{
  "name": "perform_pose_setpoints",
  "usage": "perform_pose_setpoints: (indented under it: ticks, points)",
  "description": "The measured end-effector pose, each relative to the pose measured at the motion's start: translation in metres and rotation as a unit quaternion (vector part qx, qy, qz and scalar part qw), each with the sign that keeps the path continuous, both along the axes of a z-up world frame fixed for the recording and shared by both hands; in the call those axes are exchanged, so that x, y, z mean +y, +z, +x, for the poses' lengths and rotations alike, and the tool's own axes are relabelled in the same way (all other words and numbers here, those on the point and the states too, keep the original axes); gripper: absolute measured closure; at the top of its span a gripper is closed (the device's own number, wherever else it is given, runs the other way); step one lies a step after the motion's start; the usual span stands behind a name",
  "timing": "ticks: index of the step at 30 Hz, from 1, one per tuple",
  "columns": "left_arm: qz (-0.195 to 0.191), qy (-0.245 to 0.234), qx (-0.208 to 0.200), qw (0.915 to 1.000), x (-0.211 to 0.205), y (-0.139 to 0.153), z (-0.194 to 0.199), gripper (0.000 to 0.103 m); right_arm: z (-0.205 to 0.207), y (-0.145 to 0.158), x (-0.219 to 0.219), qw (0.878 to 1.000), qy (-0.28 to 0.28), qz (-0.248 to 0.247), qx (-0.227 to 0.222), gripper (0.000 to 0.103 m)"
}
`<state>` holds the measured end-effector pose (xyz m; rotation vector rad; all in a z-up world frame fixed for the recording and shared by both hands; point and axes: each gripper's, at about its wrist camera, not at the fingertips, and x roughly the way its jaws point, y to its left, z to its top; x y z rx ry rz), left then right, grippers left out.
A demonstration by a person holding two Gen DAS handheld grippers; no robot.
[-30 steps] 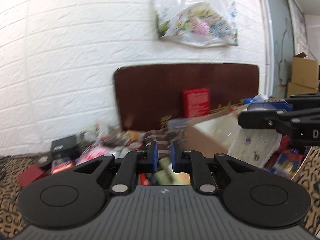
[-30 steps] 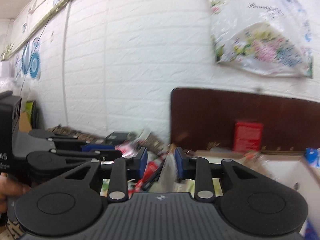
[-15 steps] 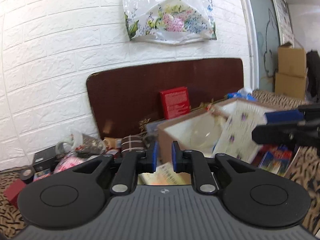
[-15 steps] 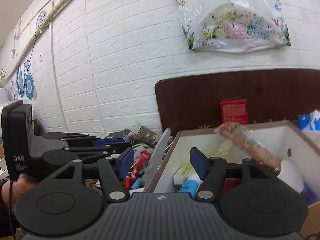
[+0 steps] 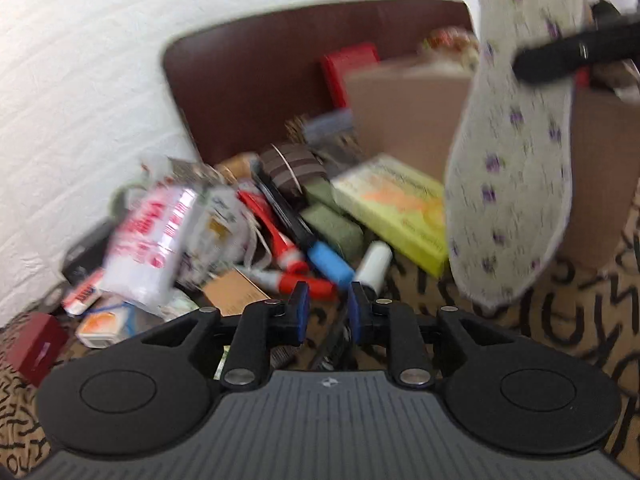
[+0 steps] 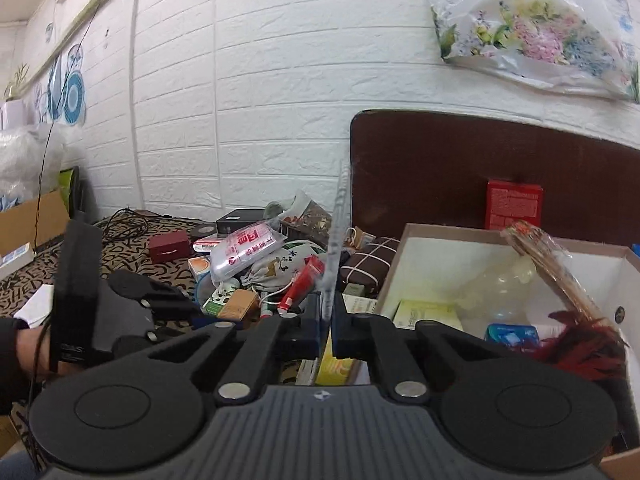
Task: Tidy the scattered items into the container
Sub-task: 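Carry marker with left tool while right tool carries insole into cardboard box, then grasp purple-flower insole with right tool while left tool holds black marker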
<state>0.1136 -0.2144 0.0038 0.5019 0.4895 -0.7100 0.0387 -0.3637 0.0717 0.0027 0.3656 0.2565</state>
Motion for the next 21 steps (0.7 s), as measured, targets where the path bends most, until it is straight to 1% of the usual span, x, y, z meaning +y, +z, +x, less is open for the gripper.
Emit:
perform_pose_setpoints:
  ticks: [1,2,4,5,6,8,10,12,15,21]
  points:
    - [0.012,-0.016,0.002,0.9998,0.000,-0.004,-0.002,0.074,0.001,0.001,0.001,1.000,0.003,0.000,0.000,0.098]
    - [0.023,-0.028,-0.004,0.9993,-0.002,-0.007,-0.004,0.073,0.001,0.002,0.003,1.000,0.002,-0.003,-0.001,0.098]
    - [0.030,-0.039,-0.014,0.9987,-0.004,-0.008,-0.003,0.073,0.003,0.002,0.005,1.000,0.004,-0.004,0.000,0.098]
    - [0.028,-0.037,-0.011,0.9988,-0.005,-0.008,-0.001,0.077,0.004,0.003,0.006,1.000,0.004,-0.004,0.002,0.098]
    - [0.027,-0.035,-0.008,0.9990,-0.007,-0.008,-0.001,0.083,0.004,0.003,0.006,1.000,0.005,-0.004,0.003,0.098]
    - [0.024,-0.027,-0.010,0.9993,-0.009,-0.006,-0.007,0.086,0.004,0.004,0.008,1.000,0.005,-0.005,0.003,0.098]
    - [0.007,-0.010,-0.004,0.9999,-0.007,-0.004,-0.012,0.086,0.004,0.007,0.009,1.000,0.007,-0.008,0.001,0.098]
    - [-0.009,0.012,0.005,0.9999,-0.004,-0.001,-0.009,0.086,0.002,0.009,0.010,1.000,0.010,-0.013,-0.002,0.098]
    - [-0.021,0.039,-0.002,0.9990,-0.006,0.012,-0.005,0.086,0.001,0.015,0.011,1.000,0.012,-0.011,-0.009,0.098]
    - [-0.071,0.081,-0.018,0.9940,-0.009,0.060,-0.012,0.086,0.000,0.037,0.010,0.999,0.014,-0.012,-0.035,0.098]
